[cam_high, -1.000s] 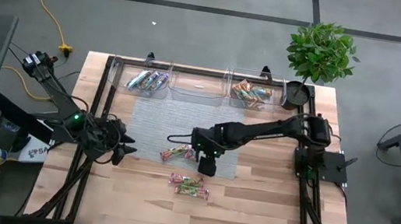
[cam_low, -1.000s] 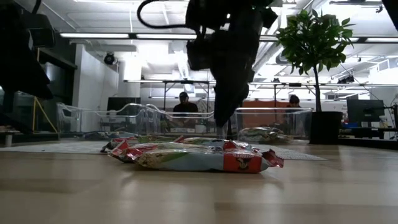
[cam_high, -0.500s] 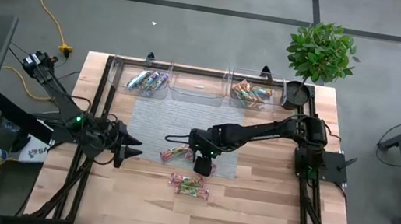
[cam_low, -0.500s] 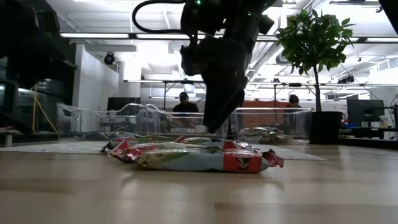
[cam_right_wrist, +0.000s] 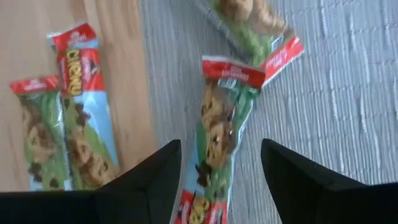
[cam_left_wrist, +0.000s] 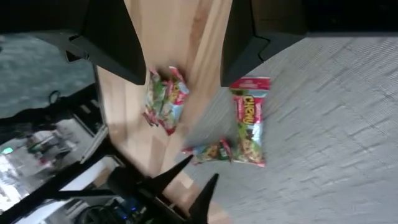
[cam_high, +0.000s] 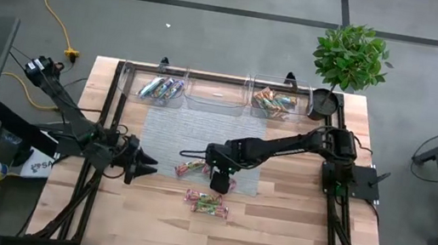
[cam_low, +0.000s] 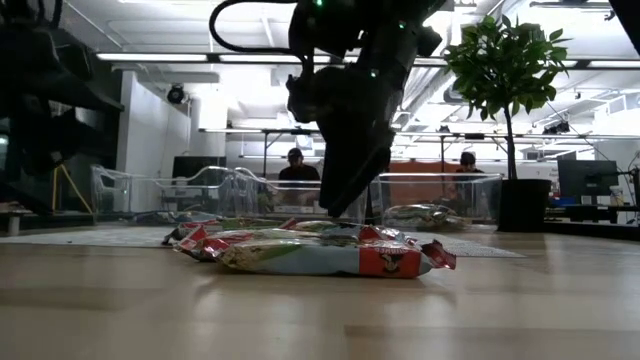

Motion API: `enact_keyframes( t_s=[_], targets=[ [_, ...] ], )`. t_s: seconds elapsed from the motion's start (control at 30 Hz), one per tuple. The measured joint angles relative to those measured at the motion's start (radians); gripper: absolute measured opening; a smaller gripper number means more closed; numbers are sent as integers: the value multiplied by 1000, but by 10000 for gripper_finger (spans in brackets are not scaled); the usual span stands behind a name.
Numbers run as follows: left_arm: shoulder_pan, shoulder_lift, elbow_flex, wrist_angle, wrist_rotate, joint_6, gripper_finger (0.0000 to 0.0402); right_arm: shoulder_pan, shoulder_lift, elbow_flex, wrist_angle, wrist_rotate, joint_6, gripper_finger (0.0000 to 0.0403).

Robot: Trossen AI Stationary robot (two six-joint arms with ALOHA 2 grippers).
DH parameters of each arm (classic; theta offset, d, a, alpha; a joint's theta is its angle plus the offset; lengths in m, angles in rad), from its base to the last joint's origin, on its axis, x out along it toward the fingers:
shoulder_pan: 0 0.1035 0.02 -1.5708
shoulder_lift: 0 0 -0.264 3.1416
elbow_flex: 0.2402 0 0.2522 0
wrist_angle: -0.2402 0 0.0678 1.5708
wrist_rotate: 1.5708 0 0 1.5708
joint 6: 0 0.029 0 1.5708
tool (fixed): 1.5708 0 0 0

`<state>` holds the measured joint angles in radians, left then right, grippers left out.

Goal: Pick and place Granola Bars by type
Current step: Put the red granola bar into the middle transparent bin

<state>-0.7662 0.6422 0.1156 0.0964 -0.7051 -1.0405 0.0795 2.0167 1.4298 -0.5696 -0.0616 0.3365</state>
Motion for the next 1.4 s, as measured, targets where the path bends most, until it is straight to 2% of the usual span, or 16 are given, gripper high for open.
enact_keyframes(
  t_s=[0.23,0.4,0.57,0.8,1.07,1.4],
  targets=[
    [0,2,-101,201,-3,-3,206,0,0,-52,41,3,30,207],
    [1,1,-101,189,-27,8,206,0,0,-97,84,-8,53,207],
    [0,2,-102,183,-115,5,206,8,-2,-133,131,-11,61,207],
    [1,2,-102,167,-183,5,206,30,-2,-137,160,-12,64,207],
    [1,2,-103,124,-190,-37,206,44,-1,-137,173,-26,72,201],
    [1,1,-104,108,-174,-53,206,46,0,-137,172,-26,80,150]
  ],
)
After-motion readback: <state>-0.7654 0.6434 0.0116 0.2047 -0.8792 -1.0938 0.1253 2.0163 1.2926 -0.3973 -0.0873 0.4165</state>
